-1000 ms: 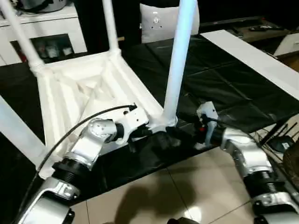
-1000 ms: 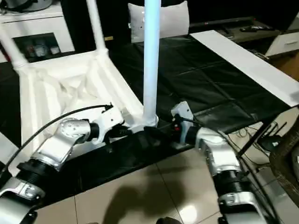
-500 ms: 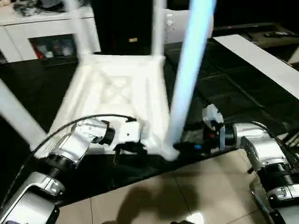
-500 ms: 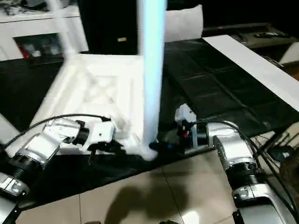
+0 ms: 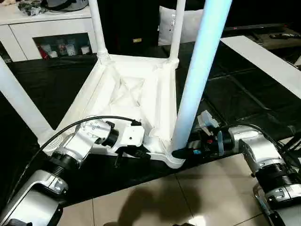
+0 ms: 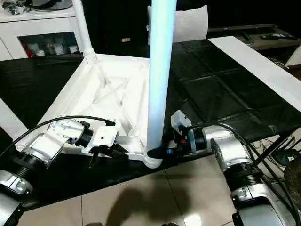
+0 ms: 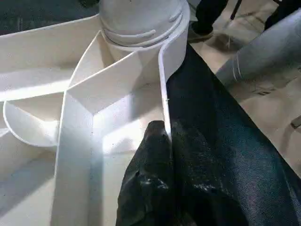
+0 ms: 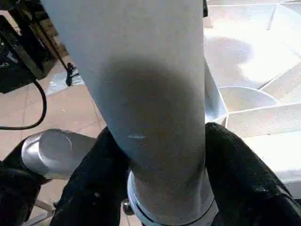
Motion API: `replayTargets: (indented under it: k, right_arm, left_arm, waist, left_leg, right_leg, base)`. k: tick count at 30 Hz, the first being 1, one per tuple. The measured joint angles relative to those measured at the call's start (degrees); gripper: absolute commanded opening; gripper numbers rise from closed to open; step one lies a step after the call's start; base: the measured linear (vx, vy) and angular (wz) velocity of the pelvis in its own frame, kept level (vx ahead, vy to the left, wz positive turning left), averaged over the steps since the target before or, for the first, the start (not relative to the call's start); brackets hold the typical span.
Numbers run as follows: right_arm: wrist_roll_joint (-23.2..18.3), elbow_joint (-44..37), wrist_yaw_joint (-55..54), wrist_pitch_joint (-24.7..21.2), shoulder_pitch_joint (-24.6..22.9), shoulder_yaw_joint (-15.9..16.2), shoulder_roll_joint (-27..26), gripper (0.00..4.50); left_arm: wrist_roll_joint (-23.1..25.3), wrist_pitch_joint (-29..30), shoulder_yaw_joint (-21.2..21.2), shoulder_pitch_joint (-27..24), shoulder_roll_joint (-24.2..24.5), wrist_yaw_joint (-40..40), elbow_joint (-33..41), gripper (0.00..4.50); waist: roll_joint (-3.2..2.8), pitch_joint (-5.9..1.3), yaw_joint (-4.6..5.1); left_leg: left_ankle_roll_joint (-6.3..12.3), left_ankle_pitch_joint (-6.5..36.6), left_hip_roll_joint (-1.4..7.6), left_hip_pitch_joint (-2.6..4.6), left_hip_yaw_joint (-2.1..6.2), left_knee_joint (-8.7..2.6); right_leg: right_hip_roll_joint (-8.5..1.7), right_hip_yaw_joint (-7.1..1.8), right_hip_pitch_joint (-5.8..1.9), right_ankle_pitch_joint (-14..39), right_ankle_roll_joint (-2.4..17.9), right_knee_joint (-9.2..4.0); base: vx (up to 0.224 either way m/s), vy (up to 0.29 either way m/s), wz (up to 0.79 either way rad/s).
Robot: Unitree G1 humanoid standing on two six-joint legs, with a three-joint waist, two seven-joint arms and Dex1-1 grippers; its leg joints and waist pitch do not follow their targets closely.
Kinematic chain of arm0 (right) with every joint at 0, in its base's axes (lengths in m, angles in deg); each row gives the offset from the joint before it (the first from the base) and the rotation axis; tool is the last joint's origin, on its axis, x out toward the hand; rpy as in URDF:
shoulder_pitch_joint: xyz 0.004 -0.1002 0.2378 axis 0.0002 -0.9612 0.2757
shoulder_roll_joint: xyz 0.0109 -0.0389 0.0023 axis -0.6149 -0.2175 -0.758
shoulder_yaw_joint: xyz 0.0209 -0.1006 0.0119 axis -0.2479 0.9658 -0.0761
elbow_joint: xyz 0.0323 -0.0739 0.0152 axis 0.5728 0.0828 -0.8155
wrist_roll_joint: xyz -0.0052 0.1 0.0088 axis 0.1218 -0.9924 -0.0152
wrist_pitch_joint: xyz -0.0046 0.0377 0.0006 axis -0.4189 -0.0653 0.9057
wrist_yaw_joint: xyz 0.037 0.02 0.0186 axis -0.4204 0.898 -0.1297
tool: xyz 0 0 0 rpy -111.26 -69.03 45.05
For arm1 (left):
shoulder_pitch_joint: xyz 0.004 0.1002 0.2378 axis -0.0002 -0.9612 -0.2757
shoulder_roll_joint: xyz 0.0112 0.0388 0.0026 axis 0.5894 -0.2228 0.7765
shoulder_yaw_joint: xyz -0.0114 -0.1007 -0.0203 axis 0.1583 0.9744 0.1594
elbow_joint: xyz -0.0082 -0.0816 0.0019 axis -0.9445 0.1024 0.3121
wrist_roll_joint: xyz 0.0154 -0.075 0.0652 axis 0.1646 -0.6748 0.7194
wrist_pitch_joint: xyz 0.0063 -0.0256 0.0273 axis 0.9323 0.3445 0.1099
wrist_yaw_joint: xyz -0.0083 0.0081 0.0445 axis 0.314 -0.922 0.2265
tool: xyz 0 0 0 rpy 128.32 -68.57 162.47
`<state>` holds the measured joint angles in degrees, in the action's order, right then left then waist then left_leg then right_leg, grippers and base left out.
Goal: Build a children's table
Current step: Rotate leg to tighten
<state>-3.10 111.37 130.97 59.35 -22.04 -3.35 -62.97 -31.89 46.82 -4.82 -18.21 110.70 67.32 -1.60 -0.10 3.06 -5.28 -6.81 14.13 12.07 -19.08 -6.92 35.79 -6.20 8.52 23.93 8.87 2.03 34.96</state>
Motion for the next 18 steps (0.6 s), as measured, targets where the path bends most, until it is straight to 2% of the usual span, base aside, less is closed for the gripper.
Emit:
replayTargets:
  k: [2,5,8,10,12,15,18]
  right_arm:
    - [-0.1,-0.1,0.0,-0.4,-0.1,-0.1,0.0,2.1]
    - [-0.2,-1.5,-1.2,-1.6,-0.8,-0.4,-0.6,2.09]
    - [0.2,-2.4,-6.7,-2.3,-1.1,-0.8,-2.9,2.08]
    - [1.3,-1.8,-12.2,-2.3,-1.1,-2.0,-5.6,2.07]
    - [2.5,0.1,-21.9,-2.8,-0.6,-4.1,-10.2,2.05]
    - [3.9,2.0,-32.7,-4.2,1.4,-5.9,-13.6,2.04]
    - [5.1,5.9,-46.8,-4.7,4.4,-8.8,-18.8,2.04]
  left_arm:
    - [-0.4,0.5,0.1,0.0,0.0,0.0,0.0,0.0]
    - [-1.4,4.2,1.2,-0.8,-0.3,0.0,1.2,0.0]
    - [-1.8,9.5,3.2,-2.5,0.0,-2.2,3.5,0.0]
    - [-1.7,13.6,4.6,-4.1,0.0,-5.4,5.5,0.0]
    - [-1.1,18.6,6.6,-5.0,-0.9,-10.4,6.8,0.0]
    - [-0.7,24.1,8.5,-5.6,-4.2,-16.6,7.9,0.0]
    - [1.1,30.1,10.4,-5.3,-9.1,-25.8,8.8,0.0]
  waist:
    - [0.0,0.0,-0.01]
    - [-0.01,-0.01,0.07]
    - [0.01,-0.06,0.87]
    - [0.15,-0.11,2.15]
    - [0.31,-0.15,3.99]
    - [0.28,-0.15,5.78]
    - [0.23,-0.17,6.73]
  left_leg:
    - [0.0,0.0,0.0,0.0,0.0,-0.01]
    - [0.0,0.0,0.0,0.01,-0.01,-0.03]
    - [-0.19,-0.1,0.01,0.11,-0.08,-0.05]
    - [-0.59,-0.2,-0.03,0.17,-0.09,-0.13]
    - [-0.89,-0.4,0.07,0.28,-0.08,-0.15]
    - [-0.99,-0.5,0.15,0.25,0.12,-0.15]
    - [-0.99,-0.5,0.68,0.0,0.22,-0.16]
  right_leg:
    - [0.0,0.0,0.01,0.0,0.0,0.0]
    - [0.0,-0.01,0.01,0.0,0.0,0.0]
    - [0.04,0.0,0.01,0.1,-0.2,0.04]
    - [0.08,0.03,0.01,0.1,-0.2,0.04]
    - [0.3,0.12,0.02,0.1,-0.2,-0.06]
    - [0.53,0.35,-0.06,0.1,-0.2,-0.58]
    - [0.85,0.89,-0.23,0.1,-0.2,-1.65]
  base:
    - [0.0,0.0,0.0]
    - [0.0,0.0,0.0]
    - [0.0,0.0,0.0]
    - [0.0,0.0,0.0]
    - [-0.026,-0.006,-0.05]
    - [-0.018,-0.004,-0.03]
    - [0.0,0.0,0.0]
